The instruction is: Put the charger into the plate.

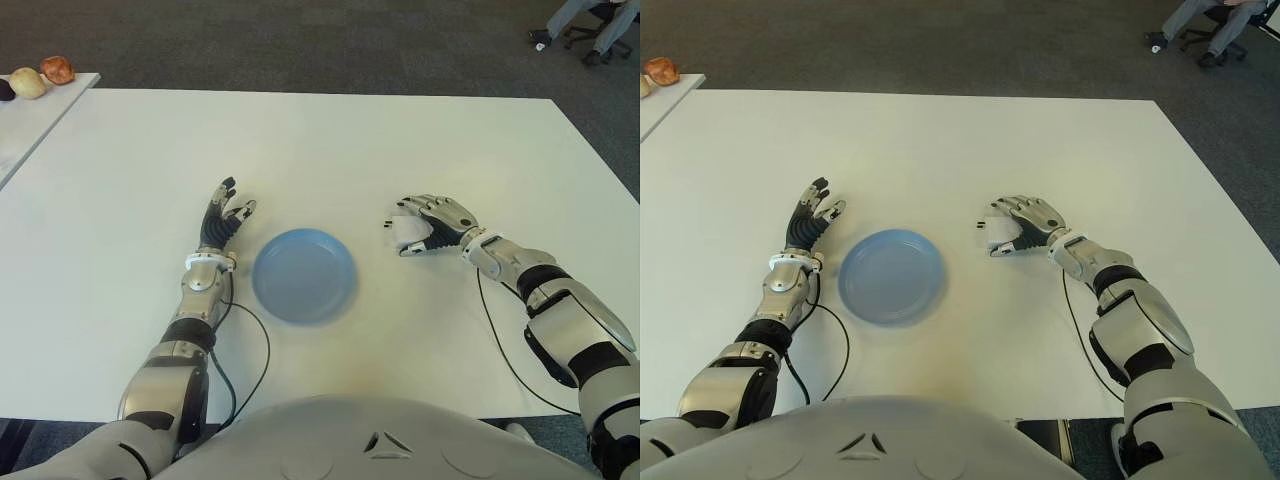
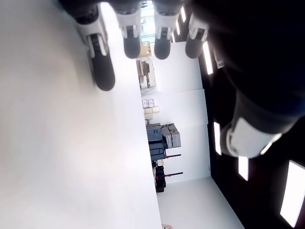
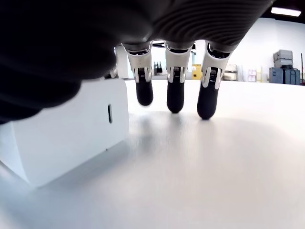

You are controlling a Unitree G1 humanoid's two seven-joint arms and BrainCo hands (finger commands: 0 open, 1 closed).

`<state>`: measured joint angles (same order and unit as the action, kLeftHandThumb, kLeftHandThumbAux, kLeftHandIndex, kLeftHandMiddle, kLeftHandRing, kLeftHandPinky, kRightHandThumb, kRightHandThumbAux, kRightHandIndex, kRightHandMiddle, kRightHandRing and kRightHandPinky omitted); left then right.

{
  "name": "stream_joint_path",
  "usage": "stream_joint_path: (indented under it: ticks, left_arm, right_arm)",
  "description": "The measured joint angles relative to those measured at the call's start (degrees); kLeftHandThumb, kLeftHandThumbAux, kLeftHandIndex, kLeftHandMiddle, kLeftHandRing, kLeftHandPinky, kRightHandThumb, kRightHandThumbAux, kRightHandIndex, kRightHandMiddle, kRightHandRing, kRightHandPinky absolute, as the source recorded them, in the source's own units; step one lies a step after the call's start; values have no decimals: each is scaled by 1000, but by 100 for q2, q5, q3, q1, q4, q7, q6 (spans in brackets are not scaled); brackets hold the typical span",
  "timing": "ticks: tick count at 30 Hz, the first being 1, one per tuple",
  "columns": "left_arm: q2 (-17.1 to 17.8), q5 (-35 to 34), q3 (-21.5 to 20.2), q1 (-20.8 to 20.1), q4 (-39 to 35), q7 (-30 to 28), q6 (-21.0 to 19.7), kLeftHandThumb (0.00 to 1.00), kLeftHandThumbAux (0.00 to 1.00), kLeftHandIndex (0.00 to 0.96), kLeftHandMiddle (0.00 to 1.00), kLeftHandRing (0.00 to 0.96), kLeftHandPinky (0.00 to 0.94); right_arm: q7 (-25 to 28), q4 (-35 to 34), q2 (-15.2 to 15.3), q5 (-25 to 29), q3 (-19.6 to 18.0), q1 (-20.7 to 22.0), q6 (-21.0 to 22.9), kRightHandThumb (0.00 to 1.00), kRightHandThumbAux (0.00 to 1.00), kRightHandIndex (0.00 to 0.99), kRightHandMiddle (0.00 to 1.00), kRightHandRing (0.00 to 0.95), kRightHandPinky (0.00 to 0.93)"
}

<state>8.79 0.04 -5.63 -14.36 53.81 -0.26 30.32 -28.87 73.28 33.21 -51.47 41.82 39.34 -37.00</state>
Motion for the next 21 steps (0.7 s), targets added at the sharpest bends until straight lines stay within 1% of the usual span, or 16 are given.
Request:
stream_joint_path:
  ticks: [1, 4, 6, 8, 13, 17, 21]
  left_arm:
    - [-6, 0, 0, -2, 0, 0, 0, 0, 604, 9, 28, 10, 25]
    - [-17, -1, 0, -5, 2, 0, 0, 0, 602, 9, 29, 11, 26]
    - [-22, -1, 0, -9, 2, 0, 0, 0, 601, 10, 30, 12, 29]
    - [-28, -1, -2, -11, 3, 0, 0, 0, 604, 11, 31, 13, 33]
    - [-38, -1, -4, -19, 11, 0, 0, 0, 605, 10, 30, 14, 36]
    - [-41, -2, -8, -25, 23, 0, 0, 0, 603, 10, 30, 15, 35]
    - [-48, -5, -13, -37, 37, 0, 0, 0, 602, 11, 34, 18, 38]
  right_arm:
    - [7, 1, 2, -2, 4, 22, 0, 470, 441, 437, 627, 618, 696]
    - [21, 0, 2, -15, 45, 107, 1, 512, 477, 507, 703, 689, 747]
    - [27, 0, 2, -21, 72, 159, 2, 605, 587, 472, 733, 717, 766]
    - [27, -1, 2, -22, 94, 192, 5, 664, 655, 452, 774, 760, 801]
    - [27, -1, 2, -21, 110, 236, 25, 700, 696, 443, 822, 809, 848]
    - [25, -2, 4, -14, 102, 245, 24, 706, 702, 442, 839, 828, 864]
    - [-132, 2, 9, -19, 105, 233, 24, 713, 705, 441, 859, 849, 875]
